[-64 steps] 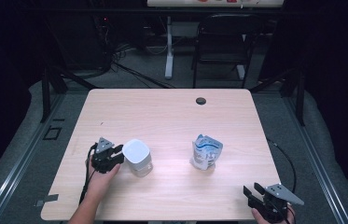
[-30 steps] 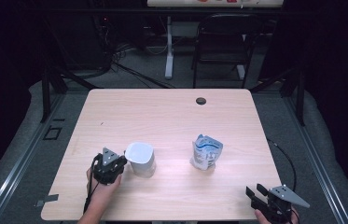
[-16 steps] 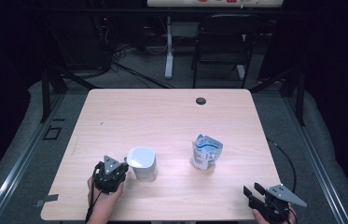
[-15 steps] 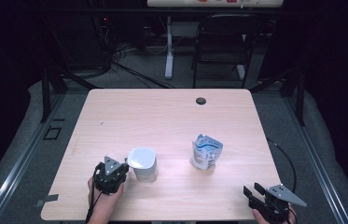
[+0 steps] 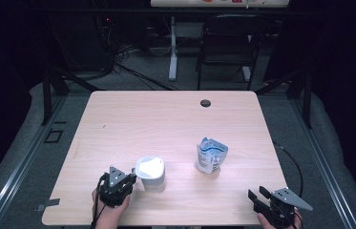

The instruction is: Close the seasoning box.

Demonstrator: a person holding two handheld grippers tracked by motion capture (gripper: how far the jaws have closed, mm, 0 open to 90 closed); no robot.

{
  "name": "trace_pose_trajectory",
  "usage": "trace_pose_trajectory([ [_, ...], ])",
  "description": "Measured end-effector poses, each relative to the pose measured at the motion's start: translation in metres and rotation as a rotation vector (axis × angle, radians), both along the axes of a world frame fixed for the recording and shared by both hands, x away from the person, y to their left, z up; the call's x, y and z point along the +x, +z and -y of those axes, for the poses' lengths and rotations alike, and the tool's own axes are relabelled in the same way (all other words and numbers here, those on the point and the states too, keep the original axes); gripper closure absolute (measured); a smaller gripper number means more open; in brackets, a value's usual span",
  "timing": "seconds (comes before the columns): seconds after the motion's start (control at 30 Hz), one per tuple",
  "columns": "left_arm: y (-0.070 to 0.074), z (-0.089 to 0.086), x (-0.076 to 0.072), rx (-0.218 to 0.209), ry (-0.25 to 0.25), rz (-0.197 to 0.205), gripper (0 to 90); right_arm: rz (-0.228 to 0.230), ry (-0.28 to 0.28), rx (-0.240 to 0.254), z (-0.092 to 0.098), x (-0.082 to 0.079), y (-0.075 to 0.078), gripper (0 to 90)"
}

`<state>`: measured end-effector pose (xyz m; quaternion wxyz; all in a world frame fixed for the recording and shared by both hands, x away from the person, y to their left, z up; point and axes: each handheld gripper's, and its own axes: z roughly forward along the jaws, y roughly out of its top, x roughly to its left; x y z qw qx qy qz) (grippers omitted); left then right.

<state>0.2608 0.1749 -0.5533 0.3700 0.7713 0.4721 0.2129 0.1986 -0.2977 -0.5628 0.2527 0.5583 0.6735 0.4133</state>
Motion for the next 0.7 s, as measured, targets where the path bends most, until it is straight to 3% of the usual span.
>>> trace_pose_trajectory([
  [0.1, 0.002, -0.001, -0.005, 0.009, -0.033, 0.006, 79.4, 0.006, 0.002, 0.005, -0.001, 0.001, 0.001, 52.0],
  [0.37, 0.002, -0.004, -0.011, -0.017, -0.074, 0.006, 77.2, 0.009, 0.008, 0.007, -0.004, 0.003, 0.002, 52.0],
  [0.4, 0.0, -0.006, -0.011, -0.037, -0.089, 0.014, 75.1, 0.007, 0.011, 0.003, -0.007, 0.003, 0.002, 52.0],
  [0.57, -0.003, -0.009, -0.006, -0.045, -0.123, 0.026, 65.8, 0.001, 0.024, 0.001, -0.012, 0.006, 0.001, 52.0],
  [0.6, -0.004, -0.009, -0.002, -0.036, -0.156, 0.047, 62.8, 0.002, 0.026, -0.001, -0.013, 0.006, 0.0, 52.0],
  [0.7, -0.003, -0.01, 0.006, -0.027, -0.189, 0.054, 61.4, 0.001, 0.029, -0.006, -0.014, 0.007, 0.0, 52.0],
])
